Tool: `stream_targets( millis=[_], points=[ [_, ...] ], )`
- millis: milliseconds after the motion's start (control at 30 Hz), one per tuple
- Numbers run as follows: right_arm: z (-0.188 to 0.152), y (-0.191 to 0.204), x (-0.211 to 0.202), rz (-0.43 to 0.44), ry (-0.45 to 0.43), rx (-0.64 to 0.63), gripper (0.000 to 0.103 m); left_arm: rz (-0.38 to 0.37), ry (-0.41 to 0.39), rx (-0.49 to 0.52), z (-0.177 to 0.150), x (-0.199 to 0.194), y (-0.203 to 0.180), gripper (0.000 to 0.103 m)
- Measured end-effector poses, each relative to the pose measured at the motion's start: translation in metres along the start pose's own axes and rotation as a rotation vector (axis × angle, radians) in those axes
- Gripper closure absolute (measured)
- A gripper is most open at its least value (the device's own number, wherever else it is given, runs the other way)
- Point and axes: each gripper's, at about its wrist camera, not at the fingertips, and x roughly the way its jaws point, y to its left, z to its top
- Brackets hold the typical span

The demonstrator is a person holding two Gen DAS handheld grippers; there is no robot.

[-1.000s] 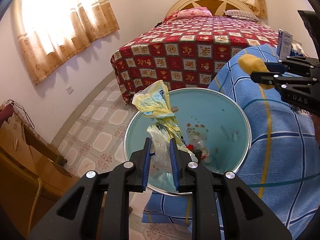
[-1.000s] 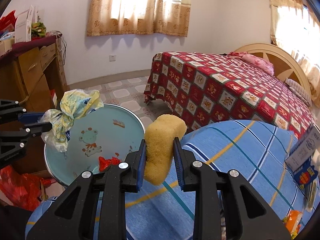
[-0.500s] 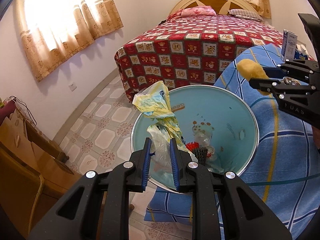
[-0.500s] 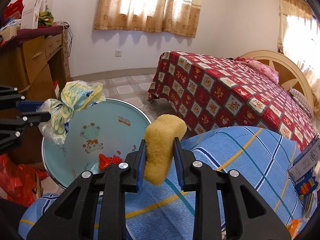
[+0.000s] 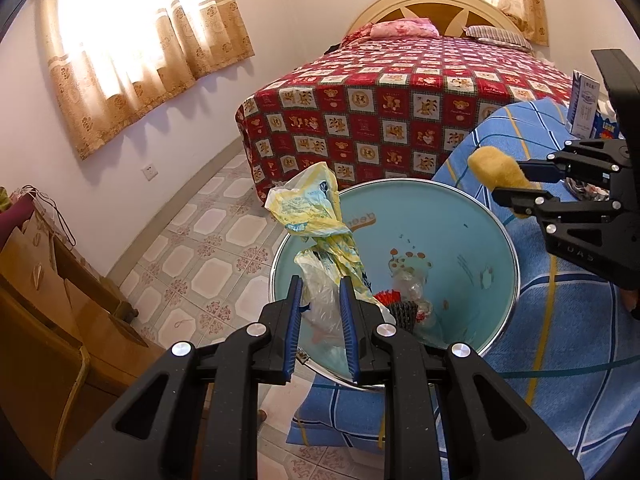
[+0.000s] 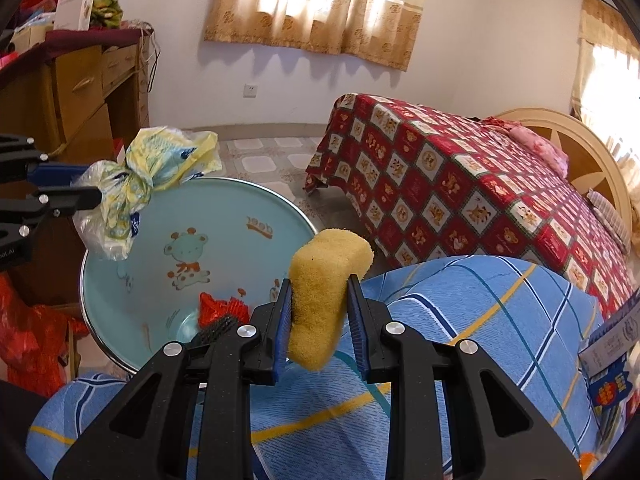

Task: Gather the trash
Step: 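Carry the sponge and plastic bag over the teal bin with both tools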

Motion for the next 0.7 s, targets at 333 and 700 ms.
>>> stream_targets(
  millis=[333,700],
  points=[
    [-0.001,0.015,0.003,0.019,0.007,-0.08,0.076,0.0,-0.001,-0.017,0.0,-0.001,0.003,0.084],
    [-0.001,0.018,0.006,0.029,0.021,-0.079,0.076,-0.001,-0.005,-0.018,-0.001,-0.001,0.002,0.084]
  ],
)
